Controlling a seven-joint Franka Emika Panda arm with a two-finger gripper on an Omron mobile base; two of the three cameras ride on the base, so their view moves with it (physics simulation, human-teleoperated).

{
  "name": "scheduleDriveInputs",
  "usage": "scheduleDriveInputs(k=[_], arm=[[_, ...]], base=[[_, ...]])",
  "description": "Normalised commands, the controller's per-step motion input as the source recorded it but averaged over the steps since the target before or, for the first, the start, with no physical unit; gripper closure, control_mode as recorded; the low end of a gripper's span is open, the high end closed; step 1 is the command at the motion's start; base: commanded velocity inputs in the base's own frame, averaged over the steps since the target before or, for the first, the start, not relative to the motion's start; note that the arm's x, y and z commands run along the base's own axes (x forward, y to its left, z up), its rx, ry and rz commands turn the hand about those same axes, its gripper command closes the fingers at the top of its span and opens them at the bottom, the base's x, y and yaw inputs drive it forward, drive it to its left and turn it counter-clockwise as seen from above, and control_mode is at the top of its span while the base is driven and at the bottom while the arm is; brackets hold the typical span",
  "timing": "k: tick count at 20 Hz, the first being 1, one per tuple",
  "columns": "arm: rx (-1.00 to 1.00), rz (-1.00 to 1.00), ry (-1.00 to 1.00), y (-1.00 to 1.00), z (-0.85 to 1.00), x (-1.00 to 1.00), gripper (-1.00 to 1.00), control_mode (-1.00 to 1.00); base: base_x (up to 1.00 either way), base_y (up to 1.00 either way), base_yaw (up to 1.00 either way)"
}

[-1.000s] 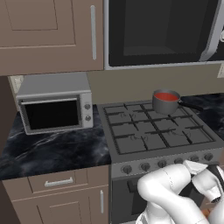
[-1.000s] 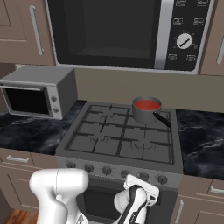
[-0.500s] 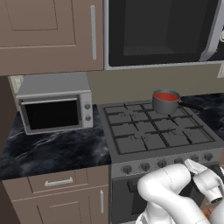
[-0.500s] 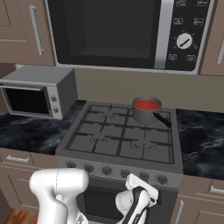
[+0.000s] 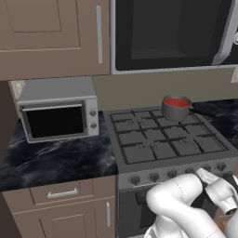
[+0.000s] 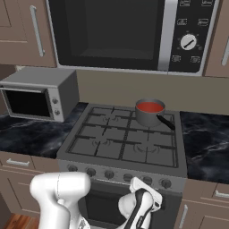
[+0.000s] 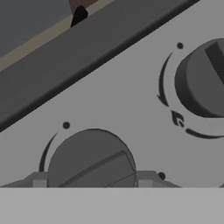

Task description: Wait until the marinara sauce is simmered to a deep red color and then turn off the stove.

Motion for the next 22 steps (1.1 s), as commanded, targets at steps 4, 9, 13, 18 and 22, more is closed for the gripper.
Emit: scheduleDriveInputs(k=[4,9,13,18,22], arm=[[0.3,0.0,0.0,-0.41,0.06,0.0,1.0,-1.0],[0.24,0.0,0.0,-0.2,0.15,0.06,1.0,-1.0],[0.11,0.0,0.06,-0.04,0.22,0.31,1.0,-1.0],[0.01,0.0,0.06,0.0,0.17,0.4,1.0,-1.0],[0.0,0.0,0.01,0.02,0.34,0.27,1.0,-1.0]], base=[[0.0,0.0,0.0],[0.0,0.0,0.0],[0.0,0.0,0.0],[0.0,0.0,0.0],[0.0,0.0,0.0]])
